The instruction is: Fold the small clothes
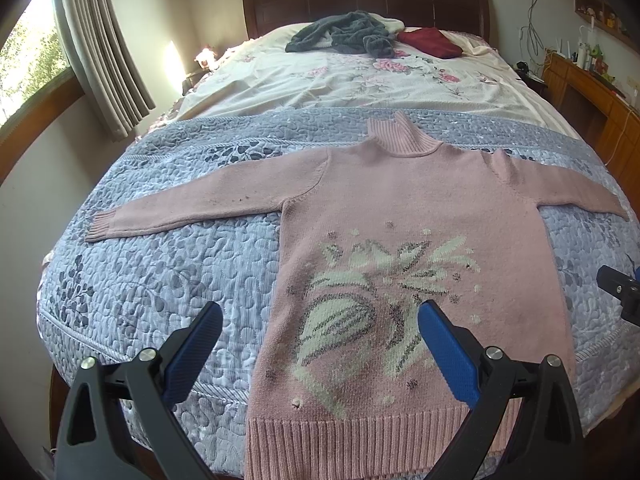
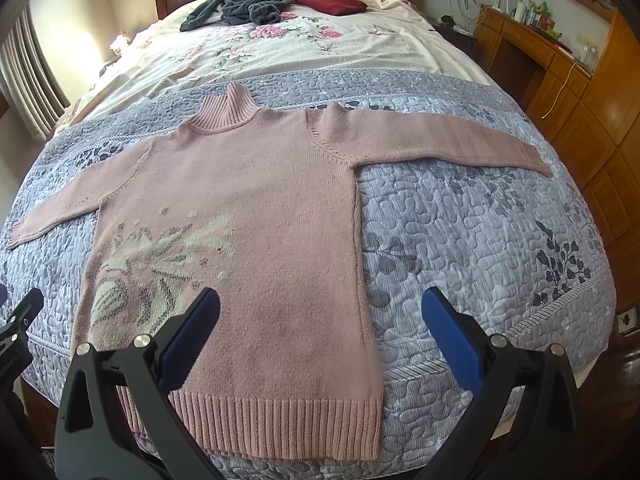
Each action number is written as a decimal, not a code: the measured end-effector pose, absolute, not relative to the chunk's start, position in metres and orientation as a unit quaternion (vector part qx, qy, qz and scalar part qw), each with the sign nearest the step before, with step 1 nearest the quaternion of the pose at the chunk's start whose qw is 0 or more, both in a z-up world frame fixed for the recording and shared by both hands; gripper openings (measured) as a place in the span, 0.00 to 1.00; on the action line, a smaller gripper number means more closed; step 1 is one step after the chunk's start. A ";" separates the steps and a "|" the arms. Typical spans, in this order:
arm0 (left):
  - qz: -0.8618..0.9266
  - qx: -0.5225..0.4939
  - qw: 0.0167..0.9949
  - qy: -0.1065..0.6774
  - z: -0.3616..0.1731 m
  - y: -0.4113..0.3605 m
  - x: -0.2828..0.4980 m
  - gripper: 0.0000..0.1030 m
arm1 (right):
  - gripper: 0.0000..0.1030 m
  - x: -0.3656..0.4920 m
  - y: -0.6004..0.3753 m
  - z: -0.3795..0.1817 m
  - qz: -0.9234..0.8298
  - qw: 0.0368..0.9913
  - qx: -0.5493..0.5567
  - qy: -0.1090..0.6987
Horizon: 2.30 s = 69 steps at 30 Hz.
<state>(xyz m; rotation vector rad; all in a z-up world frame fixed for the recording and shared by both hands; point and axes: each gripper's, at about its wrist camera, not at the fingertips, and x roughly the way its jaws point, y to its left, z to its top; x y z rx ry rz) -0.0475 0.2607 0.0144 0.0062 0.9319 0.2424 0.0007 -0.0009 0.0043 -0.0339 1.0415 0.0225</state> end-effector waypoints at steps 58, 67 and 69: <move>0.044 -0.049 0.884 0.463 -0.030 0.112 0.199 0.96 | 0.97 0.252 -0.393 -0.060 -0.158 0.812 0.121 0.549; 0.045 -0.025 0.879 0.474 -0.057 0.079 0.252 0.96 | 0.96 0.297 -0.466 -0.144 -0.164 0.752 0.171 0.615; 0.047 -0.023 0.877 0.477 -0.063 0.078 0.254 0.96 | 0.96 0.299 -0.472 -0.148 -0.159 0.754 0.186 0.610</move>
